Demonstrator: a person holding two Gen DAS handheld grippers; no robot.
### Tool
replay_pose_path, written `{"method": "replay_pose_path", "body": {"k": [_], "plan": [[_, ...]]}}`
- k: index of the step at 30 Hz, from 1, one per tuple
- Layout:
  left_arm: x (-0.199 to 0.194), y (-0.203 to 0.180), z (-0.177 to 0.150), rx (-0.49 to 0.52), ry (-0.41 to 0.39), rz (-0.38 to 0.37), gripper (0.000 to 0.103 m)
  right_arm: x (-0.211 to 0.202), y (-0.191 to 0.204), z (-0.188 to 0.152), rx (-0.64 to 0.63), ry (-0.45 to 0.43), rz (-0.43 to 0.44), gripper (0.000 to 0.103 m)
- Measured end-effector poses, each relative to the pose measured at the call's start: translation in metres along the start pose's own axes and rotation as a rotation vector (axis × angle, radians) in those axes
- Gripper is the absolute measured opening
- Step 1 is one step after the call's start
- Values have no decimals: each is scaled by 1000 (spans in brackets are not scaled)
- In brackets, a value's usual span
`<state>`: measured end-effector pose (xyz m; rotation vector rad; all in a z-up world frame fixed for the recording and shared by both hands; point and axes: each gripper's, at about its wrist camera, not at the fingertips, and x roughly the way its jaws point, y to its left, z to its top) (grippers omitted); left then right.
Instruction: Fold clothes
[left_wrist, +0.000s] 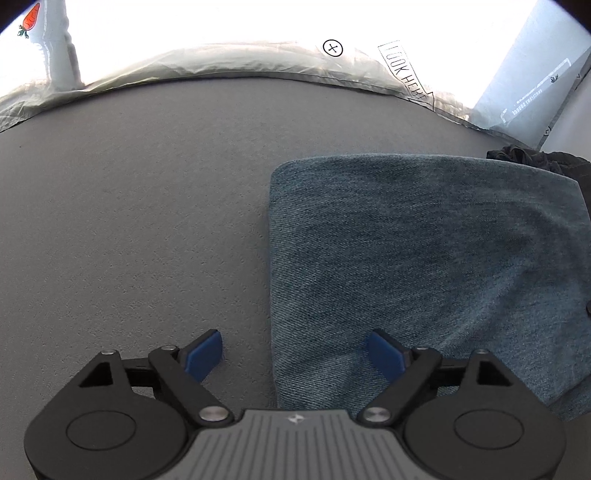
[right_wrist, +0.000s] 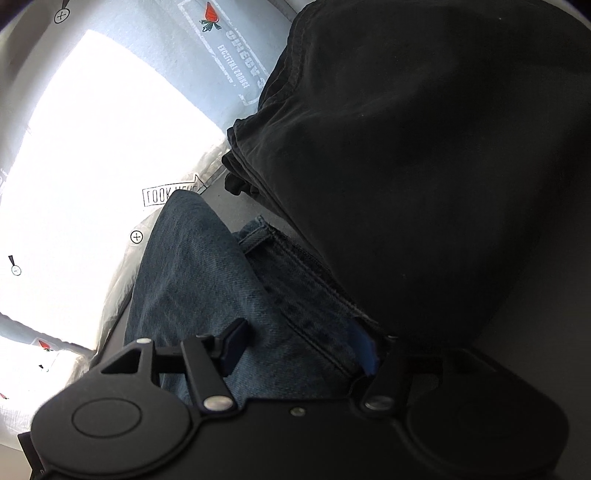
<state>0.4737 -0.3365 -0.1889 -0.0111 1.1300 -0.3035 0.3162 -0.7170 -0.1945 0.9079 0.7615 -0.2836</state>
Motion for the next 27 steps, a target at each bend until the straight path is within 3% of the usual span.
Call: {"method": "replay_pose_path", "body": {"k": [6,10,13,16,20,22,24,27], "plan": [[1,-2,0,4,0,3,90,-14,-7,-10,67,16,-62,75],[3,-7,0,-1,0,8,96,-6,-19,-16,138,24,-32,76],[5,-13,1,18,-5,16,98,5,-14,-12,123,37,0,77],[8,-14,6,55,-4,-3,98,19,-2,-8,90,43,-13,86],[12,-15,15,26,-18,-32,96,27,8,-8,66,44,-23,89],[12,-20,16,10,-41,-37,92,29,11,-9,62,35,-16,88],[10,-27,14,15,-63,-47,79,30,14,-11,68,25,-5,87],[7,-39,9,46,-97,-43,68,34,21,-16,71,27,16,85]]}}
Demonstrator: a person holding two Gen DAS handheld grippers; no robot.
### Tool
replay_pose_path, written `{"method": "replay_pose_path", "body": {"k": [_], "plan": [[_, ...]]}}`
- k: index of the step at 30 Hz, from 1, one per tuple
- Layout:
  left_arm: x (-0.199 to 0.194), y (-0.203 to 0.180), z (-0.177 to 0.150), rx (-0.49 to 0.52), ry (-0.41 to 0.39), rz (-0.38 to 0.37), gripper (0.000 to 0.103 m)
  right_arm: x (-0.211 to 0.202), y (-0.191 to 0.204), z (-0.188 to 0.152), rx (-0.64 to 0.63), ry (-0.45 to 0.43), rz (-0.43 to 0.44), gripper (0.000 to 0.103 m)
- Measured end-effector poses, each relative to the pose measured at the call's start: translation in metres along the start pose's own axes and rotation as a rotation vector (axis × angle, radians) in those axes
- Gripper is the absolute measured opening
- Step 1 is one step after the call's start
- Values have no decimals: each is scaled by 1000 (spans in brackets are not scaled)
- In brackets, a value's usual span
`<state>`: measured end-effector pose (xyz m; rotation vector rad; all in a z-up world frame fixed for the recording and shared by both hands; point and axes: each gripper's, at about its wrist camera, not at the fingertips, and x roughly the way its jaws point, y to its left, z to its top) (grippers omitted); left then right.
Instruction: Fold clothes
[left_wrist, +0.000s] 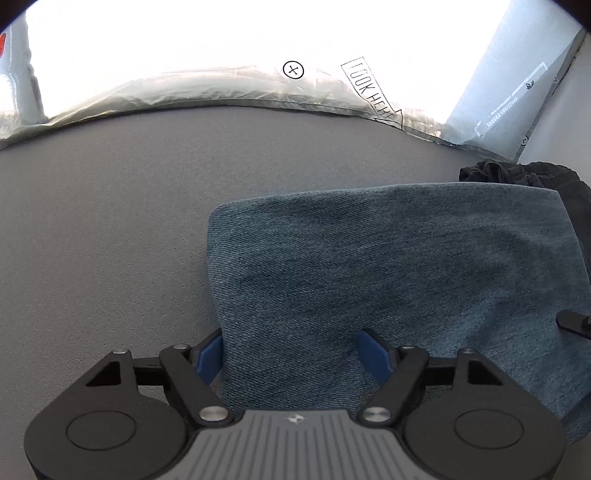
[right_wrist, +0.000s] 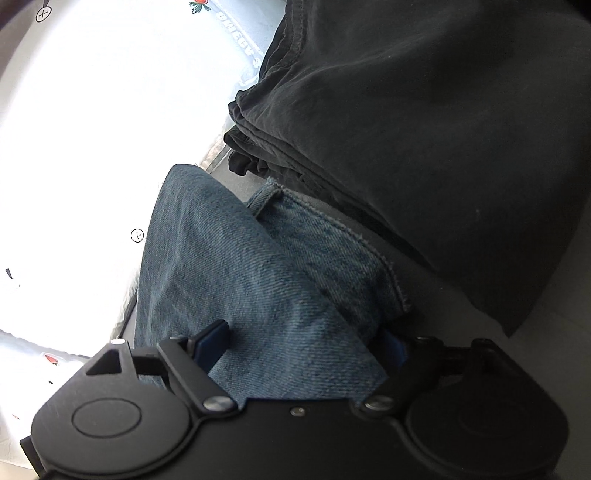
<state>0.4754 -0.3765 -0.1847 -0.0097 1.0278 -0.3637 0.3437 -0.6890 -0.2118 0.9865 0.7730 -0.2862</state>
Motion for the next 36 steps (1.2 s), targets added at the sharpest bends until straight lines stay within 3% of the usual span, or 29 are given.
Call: {"method": "replay_pose_path", "body": {"k": [1,3,5,6,7,10,15,24,29,31,36], "plan": [[-1,-1,-1,3,-8,3,65,2,2,-2,0,6,0,82],[-5,-1,-2,-14,-22,11,41,5,1,-4,23,17,-5,73],[-10,3,-3,-61,-34,9,21,2,-5,-4,76,19,28,57],[-14,6,-3,-91,-43,-5,20,-2,-9,-4,113,15,64,42],[-19,6,-3,-102,-56,-11,19,-7,-9,-6,128,2,84,34],[-46,-8,-4,-44,-129,-23,16,-29,4,-14,76,-49,93,30],[-104,-32,-12,74,-245,-89,15,-65,46,-35,-19,-119,134,29],[-197,-17,-41,99,-385,-203,14,-161,94,-84,-104,-247,198,29],[-230,-16,-42,154,-437,-333,14,-212,106,-111,-84,-324,179,29],[-235,-25,-37,182,-450,-401,14,-251,97,-119,-51,-371,163,29],[-235,-63,-25,221,-444,-569,14,-299,78,-111,13,-475,114,29]]}}
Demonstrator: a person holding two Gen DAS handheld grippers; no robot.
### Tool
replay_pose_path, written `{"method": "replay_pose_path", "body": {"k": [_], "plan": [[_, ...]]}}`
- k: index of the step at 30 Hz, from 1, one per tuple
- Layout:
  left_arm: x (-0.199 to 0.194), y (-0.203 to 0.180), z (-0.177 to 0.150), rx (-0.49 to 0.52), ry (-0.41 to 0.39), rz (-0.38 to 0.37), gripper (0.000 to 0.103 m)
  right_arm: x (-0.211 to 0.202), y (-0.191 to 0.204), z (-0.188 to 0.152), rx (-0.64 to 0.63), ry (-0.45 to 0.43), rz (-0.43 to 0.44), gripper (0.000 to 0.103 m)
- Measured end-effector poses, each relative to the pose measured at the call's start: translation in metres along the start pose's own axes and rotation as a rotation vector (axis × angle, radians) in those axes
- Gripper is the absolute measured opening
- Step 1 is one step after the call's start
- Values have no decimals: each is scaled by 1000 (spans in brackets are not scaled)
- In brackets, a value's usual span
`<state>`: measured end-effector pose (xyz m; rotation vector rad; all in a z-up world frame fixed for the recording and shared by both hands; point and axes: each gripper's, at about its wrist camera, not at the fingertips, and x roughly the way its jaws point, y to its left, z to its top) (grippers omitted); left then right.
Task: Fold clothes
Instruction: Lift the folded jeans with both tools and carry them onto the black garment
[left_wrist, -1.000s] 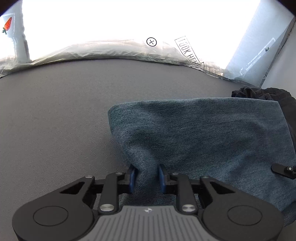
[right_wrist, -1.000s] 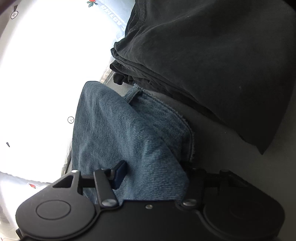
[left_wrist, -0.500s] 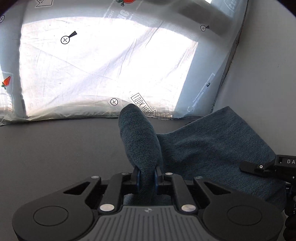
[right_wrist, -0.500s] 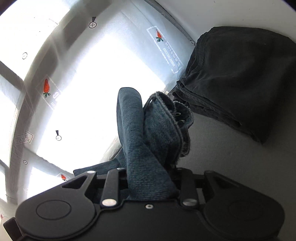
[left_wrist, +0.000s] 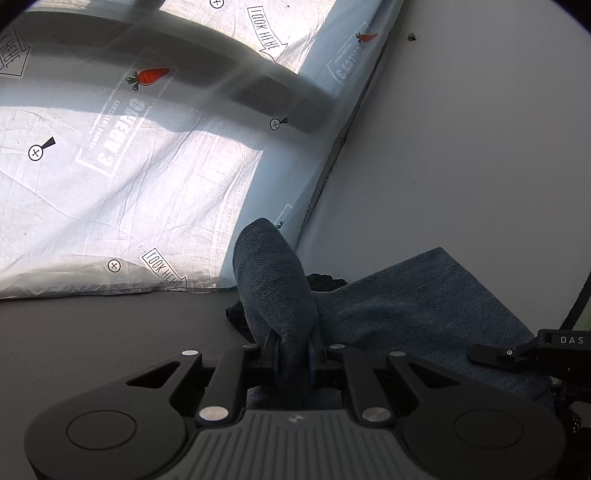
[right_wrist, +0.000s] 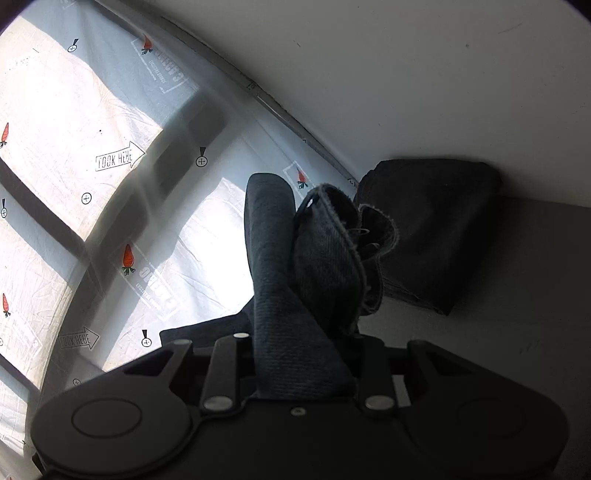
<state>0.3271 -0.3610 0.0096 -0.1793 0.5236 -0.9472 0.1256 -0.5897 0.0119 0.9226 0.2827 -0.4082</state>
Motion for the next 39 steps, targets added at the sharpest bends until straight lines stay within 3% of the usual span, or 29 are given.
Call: {"method": "replay_pose_path", "body": {"k": [5,8,16,20,24,29,32,36,39], "plan": [[26,-41,7,20,-6,-68,14,-8,-27,32,63,-81,0,29],[49,-60,15,55,-14,-72,14,-4,-48,50,108,-106,29,29],[141,-108,58,144,10,-60,14,54,-117,100,353,-134,126,29],[196,-130,81,219,36,-66,14,90,-158,102,621,-191,221,29],[254,-149,97,331,78,-105,14,122,-183,92,844,-281,263,29],[328,-157,110,427,138,-199,14,158,-188,88,924,-391,285,30],[378,-140,109,375,181,-222,14,187,-196,90,918,-393,276,29],[447,-84,85,94,298,-184,15,232,-231,71,1124,-361,249,29],[482,-51,54,5,350,-126,15,254,-253,50,1236,-358,247,30]]}}
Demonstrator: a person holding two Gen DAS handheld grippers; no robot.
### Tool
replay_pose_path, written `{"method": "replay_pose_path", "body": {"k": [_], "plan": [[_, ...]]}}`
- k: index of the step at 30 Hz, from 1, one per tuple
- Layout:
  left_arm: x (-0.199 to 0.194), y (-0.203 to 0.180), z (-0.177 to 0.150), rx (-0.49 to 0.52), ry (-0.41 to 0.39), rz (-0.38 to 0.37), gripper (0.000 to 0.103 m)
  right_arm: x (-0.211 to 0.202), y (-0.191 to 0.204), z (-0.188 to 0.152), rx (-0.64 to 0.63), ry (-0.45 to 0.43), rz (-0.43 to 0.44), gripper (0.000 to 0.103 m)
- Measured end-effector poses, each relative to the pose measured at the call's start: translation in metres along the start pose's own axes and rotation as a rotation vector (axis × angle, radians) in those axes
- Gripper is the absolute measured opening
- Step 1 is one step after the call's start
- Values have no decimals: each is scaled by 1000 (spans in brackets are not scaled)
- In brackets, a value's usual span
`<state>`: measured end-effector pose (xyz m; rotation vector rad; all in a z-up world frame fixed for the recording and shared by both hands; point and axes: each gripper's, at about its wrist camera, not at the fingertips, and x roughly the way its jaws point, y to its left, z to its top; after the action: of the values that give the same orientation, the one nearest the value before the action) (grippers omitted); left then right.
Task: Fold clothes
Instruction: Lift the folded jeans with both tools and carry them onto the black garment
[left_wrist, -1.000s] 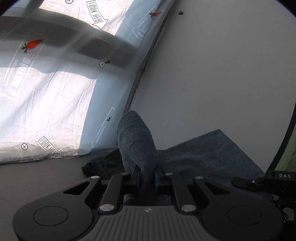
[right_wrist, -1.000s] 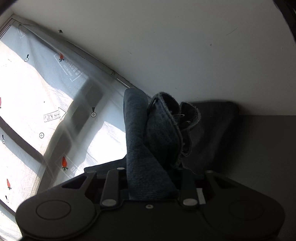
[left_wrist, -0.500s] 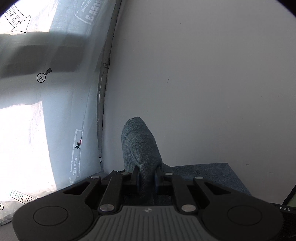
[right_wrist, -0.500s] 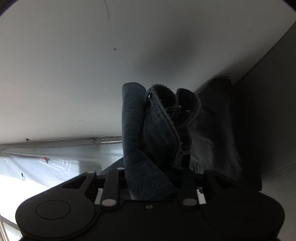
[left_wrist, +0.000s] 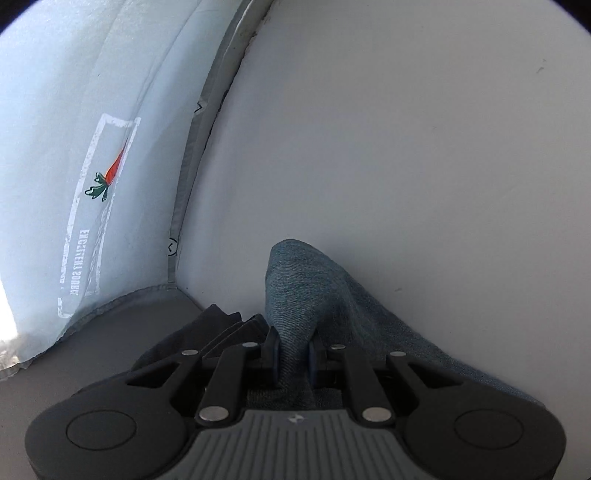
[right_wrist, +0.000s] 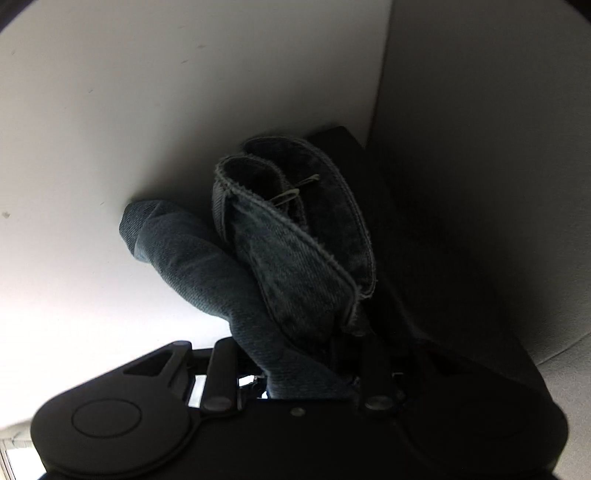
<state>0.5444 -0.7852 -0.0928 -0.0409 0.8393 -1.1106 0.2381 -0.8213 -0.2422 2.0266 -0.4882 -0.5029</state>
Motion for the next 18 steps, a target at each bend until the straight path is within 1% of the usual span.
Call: {"method": "replay_pose_path", "body": {"k": [1,2,4,5,7,8,10,12,13,14,16,17,18], "plan": [[11,9,-6,-16,10,4,16,2,-9,4,26,4,10,30],[18,16,-10,-36,10,-9,17,4,-17,8,49,11,17,30],[30,33,-6,-85,5,-48,18,10,-25,15,70,27,16,32],[34,34,-6,-88,2,-51,19,14,-27,17,72,37,18,33],[43,39,-6,-94,1,-56,21,22,-28,20,59,52,13,37],[47,44,-3,-115,4,-69,22,27,-29,21,59,59,7,38],[55,55,2,-164,11,-97,22,34,-31,22,65,68,-4,46],[53,61,6,-213,14,-124,22,39,-30,22,72,81,-14,49],[51,62,6,-219,13,-127,23,41,-29,23,78,85,-22,50],[48,59,7,-215,14,-113,23,42,-27,23,83,88,-32,51],[42,50,10,-207,20,-74,28,43,-21,23,99,97,-60,56],[40,46,12,-203,22,-54,32,43,-18,23,111,99,-72,56],[36,42,14,-205,27,-40,41,43,-16,22,120,98,-78,57]]}}
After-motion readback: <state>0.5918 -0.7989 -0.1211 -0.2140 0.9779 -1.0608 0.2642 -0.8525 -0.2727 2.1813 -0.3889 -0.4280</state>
